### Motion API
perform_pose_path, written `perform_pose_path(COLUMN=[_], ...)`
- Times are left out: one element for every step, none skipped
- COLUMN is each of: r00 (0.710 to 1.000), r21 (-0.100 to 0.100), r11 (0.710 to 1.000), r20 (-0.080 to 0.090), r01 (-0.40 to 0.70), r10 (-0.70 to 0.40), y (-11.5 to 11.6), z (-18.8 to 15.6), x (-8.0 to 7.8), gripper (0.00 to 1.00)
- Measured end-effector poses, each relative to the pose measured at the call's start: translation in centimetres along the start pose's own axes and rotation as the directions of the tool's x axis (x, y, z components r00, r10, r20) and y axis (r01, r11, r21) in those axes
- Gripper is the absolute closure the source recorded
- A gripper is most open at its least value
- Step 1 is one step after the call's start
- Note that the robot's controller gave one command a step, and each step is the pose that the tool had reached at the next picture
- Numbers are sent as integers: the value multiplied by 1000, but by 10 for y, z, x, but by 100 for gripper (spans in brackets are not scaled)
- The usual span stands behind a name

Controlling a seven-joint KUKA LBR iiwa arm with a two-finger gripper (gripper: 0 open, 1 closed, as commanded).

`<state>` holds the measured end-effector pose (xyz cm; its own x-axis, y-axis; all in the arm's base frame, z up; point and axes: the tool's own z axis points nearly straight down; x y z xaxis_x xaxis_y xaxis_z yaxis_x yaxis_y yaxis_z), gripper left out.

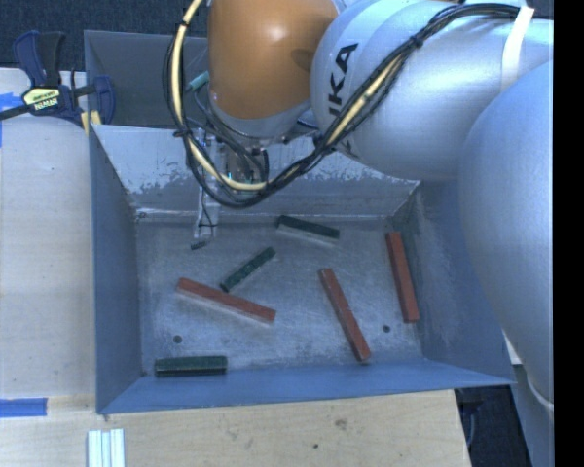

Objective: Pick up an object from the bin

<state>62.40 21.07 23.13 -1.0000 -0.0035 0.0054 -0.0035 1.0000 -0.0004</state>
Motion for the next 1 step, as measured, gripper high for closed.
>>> perform_pose_path(r00=[1000], r21=[-2], r11=[1000], r20=[9], r01=[-3], r10=[3], y=[-1], z=[-6], x=[-2], gripper=[0])
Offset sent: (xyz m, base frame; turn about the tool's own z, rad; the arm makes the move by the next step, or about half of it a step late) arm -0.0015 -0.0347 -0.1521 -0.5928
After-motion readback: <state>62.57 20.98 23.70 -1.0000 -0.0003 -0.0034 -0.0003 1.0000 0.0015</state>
